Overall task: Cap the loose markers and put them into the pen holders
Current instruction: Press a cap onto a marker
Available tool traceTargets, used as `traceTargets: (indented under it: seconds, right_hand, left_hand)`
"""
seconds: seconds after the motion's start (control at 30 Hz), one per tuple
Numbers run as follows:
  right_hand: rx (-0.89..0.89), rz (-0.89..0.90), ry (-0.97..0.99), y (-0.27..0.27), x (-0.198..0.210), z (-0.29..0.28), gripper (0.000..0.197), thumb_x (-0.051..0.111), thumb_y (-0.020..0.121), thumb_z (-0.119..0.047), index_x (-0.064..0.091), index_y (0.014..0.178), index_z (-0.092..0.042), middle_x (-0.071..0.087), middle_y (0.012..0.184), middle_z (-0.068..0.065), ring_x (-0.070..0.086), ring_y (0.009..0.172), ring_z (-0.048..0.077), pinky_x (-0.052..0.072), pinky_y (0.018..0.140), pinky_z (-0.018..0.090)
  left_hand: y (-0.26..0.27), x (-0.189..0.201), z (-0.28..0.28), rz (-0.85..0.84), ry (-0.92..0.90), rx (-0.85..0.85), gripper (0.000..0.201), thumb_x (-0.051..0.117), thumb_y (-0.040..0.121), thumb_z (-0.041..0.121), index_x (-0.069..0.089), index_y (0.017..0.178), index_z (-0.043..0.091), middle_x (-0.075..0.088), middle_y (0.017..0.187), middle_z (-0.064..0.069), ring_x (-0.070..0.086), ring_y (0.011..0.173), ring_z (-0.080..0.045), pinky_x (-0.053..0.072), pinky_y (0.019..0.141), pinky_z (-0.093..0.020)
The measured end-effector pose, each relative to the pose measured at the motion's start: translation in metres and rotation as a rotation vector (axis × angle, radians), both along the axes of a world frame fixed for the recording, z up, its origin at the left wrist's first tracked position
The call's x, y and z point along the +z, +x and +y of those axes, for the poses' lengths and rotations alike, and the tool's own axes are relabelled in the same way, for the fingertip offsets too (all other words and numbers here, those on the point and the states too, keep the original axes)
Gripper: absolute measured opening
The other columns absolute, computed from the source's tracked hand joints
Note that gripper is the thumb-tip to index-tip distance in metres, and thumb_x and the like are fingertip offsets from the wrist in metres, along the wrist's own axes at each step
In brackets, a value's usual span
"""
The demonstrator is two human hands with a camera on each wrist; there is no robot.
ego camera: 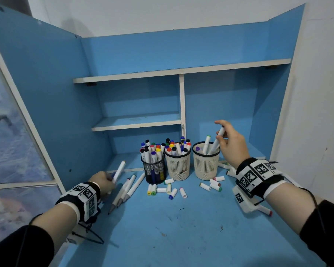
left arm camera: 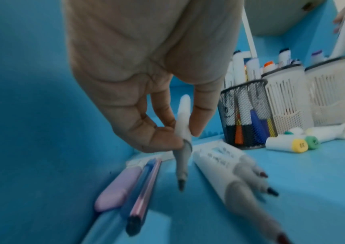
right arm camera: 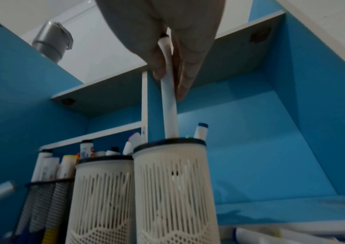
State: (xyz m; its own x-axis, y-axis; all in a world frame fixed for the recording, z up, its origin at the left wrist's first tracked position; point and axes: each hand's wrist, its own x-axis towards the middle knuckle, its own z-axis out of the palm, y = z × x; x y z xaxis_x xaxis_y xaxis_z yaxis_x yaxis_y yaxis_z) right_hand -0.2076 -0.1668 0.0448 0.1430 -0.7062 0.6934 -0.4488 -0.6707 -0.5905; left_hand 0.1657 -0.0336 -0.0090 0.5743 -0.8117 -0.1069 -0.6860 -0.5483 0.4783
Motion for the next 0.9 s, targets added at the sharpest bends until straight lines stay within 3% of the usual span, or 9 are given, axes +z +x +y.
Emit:
traceTargets:
  seconds: [0.07, 0.13, 0.3, 0.4, 0.47, 0.57, 0.67, 0.77, 0.9]
  right_hand:
    - [-0.003, 0.038, 0.027, 0.001, -0.005, -0.004, 0.038, 0.052, 0.092, -0.002, 0.053, 0.126, -0.017, 0.060, 0.091, 0.007, 0.061, 0.089, 0.025, 0.050, 0.089, 0.039]
    - [-0.023, 0.111, 0.054, 0.002, -0.010, -0.009, 0.039, 0.053, 0.092, -0.004, 0.053, 0.129, -0.016, 0.059, 0.089, 0.006, 0.057, 0.086, 0.022, 0.048, 0.087, 0.035]
    - [-0.112, 0.397, 0.178, 0.003, -0.026, -0.024, 0.042, 0.048, 0.095, -0.013, 0.048, 0.136, -0.022, 0.058, 0.102, 0.016, 0.053, 0.101, 0.028, 0.041, 0.087, 0.034]
    - [-0.103, 0.441, 0.217, 0.002, -0.027, -0.022, 0.047, 0.048, 0.093, -0.010, 0.045, 0.139, -0.021, 0.059, 0.100, 0.016, 0.049, 0.109, 0.029, 0.041, 0.087, 0.034]
    - [-0.104, 0.435, 0.199, 0.001, -0.025, -0.017, 0.048, 0.050, 0.090, -0.006, 0.047, 0.137, -0.018, 0.058, 0.108, 0.016, 0.044, 0.117, 0.029, 0.037, 0.094, 0.033]
    - [-0.125, 0.300, 0.028, -0.001, -0.025, 0.000, 0.041, 0.054, 0.085, 0.001, 0.057, 0.124, -0.010, 0.055, 0.113, 0.012, 0.041, 0.117, 0.026, 0.029, 0.092, 0.022]
    - [-0.107, 0.305, -0.118, -0.004, -0.029, 0.018, 0.020, 0.057, 0.082, 0.002, 0.066, 0.097, -0.008, 0.054, 0.096, 0.007, 0.045, 0.104, 0.024, 0.031, 0.084, 0.023]
    - [0.022, 0.601, 0.062, -0.006, -0.034, 0.025, 0.017, 0.056, 0.084, -0.004, 0.068, 0.092, -0.013, 0.051, 0.094, 0.001, 0.046, 0.105, 0.020, 0.037, 0.085, 0.028]
    - [0.101, 0.990, 0.392, -0.002, -0.042, 0.020, 0.033, 0.057, 0.084, -0.009, 0.063, 0.116, -0.016, 0.061, 0.110, 0.006, 0.055, 0.110, 0.021, 0.043, 0.087, 0.027]
  left_hand:
    - [-0.003, 0.008, 0.007, 0.080, -0.138, -0.005, 0.012, 0.067, 0.073, 0.000, 0.062, 0.073, 0.011, 0.060, 0.060, -0.005, 0.056, 0.042, -0.012, 0.043, 0.040, -0.017]
    - [-0.006, 0.018, 0.016, 0.160, -0.240, -0.023, 0.018, 0.067, 0.071, -0.008, 0.059, 0.077, 0.007, 0.058, 0.062, -0.005, 0.054, 0.043, -0.012, 0.041, 0.036, -0.015]
    - [-0.023, 0.041, 0.035, 0.359, -0.387, -0.141, 0.014, 0.064, 0.078, -0.010, 0.056, 0.075, 0.000, 0.062, 0.071, -0.021, 0.061, 0.056, -0.022, 0.051, 0.046, -0.021]
    - [-0.037, 0.052, 0.046, 0.484, -0.478, -0.182, 0.012, 0.068, 0.080, -0.003, 0.058, 0.074, -0.001, 0.066, 0.082, -0.032, 0.065, 0.072, -0.034, 0.057, 0.054, -0.024]
    - [-0.045, 0.059, 0.052, 0.536, -0.511, -0.189, 0.011, 0.070, 0.079, 0.001, 0.060, 0.077, -0.003, 0.067, 0.086, -0.032, 0.068, 0.077, -0.035, 0.058, 0.058, -0.025]
    - [-0.053, 0.066, 0.058, 0.562, -0.572, -0.170, 0.015, 0.073, 0.077, 0.004, 0.059, 0.076, -0.003, 0.067, 0.079, -0.030, 0.069, 0.060, -0.021, 0.054, 0.050, -0.020]
    - [-0.060, 0.069, 0.062, 0.463, -0.582, -0.157, 0.024, 0.076, 0.076, 0.011, 0.057, 0.073, -0.003, 0.063, 0.066, -0.024, 0.060, 0.043, -0.014, 0.043, 0.038, -0.017]
    - [-0.070, 0.069, 0.065, 0.492, -0.603, -0.143, 0.027, 0.075, 0.077, 0.015, 0.056, 0.081, -0.003, 0.066, 0.057, -0.011, 0.061, 0.042, -0.017, 0.043, 0.037, -0.019]
    - [-0.088, 0.071, 0.066, 0.619, -0.647, -0.121, 0.029, 0.067, 0.085, 0.025, 0.053, 0.089, -0.001, 0.066, 0.058, -0.010, 0.065, 0.046, -0.022, 0.048, 0.040, -0.021]
